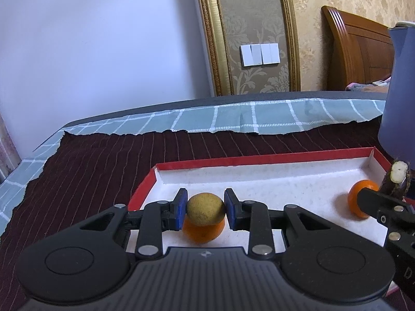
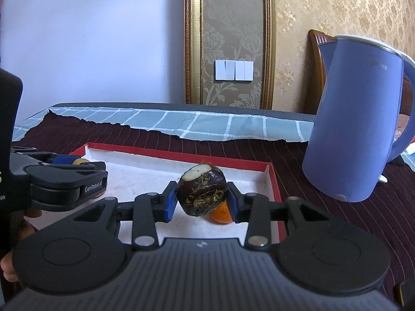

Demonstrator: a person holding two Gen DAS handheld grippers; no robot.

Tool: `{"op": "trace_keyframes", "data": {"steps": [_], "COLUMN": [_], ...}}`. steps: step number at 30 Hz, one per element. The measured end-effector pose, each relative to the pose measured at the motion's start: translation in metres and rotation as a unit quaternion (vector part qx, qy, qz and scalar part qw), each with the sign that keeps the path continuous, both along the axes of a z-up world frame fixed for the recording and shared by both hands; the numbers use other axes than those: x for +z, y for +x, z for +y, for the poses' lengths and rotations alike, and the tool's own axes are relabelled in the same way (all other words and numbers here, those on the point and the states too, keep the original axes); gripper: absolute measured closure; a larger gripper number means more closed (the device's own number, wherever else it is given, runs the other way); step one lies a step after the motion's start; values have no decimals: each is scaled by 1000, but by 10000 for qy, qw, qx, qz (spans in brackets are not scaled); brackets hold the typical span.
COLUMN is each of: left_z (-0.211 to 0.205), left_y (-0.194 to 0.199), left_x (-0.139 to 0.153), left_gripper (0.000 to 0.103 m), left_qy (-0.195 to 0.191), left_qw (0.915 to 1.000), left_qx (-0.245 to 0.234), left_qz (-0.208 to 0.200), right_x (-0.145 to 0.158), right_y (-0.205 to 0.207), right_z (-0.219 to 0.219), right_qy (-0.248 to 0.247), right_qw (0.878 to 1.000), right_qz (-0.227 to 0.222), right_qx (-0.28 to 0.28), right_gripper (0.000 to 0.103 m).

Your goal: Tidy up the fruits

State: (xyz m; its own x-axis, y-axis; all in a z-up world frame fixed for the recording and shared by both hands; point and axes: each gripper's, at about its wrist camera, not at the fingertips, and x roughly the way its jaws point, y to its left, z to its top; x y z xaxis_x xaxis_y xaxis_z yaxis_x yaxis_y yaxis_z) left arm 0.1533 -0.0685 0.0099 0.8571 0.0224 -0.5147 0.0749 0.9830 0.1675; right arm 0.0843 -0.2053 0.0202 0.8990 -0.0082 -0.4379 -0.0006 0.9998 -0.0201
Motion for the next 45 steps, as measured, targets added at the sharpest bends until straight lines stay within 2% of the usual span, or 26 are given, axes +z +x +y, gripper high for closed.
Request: {"op": "trace_keyframes", "data": {"steps": [20, 35, 45], "left_z": [-9, -9, -10], "left_y": [19, 24, 25], "left_x": [0, -6, -9], "left_gripper": [73, 73, 73], "left_qy": [-91, -105, -90], "left_qw": [10000, 9999, 10000], "left_qx": [6, -3, -16], "left_qz": [38, 71, 36], "right_x": [-4, -9, -15], "right_y": [36, 39, 45], "right_z": [0, -6, -6], "right_qy": [-196, -13, -35], "right_qw": [9993, 9995, 9993], "right_qz": [123, 27, 139], "right_qx": [-297, -307, -359], "right_gripper": [66, 66, 66]}}
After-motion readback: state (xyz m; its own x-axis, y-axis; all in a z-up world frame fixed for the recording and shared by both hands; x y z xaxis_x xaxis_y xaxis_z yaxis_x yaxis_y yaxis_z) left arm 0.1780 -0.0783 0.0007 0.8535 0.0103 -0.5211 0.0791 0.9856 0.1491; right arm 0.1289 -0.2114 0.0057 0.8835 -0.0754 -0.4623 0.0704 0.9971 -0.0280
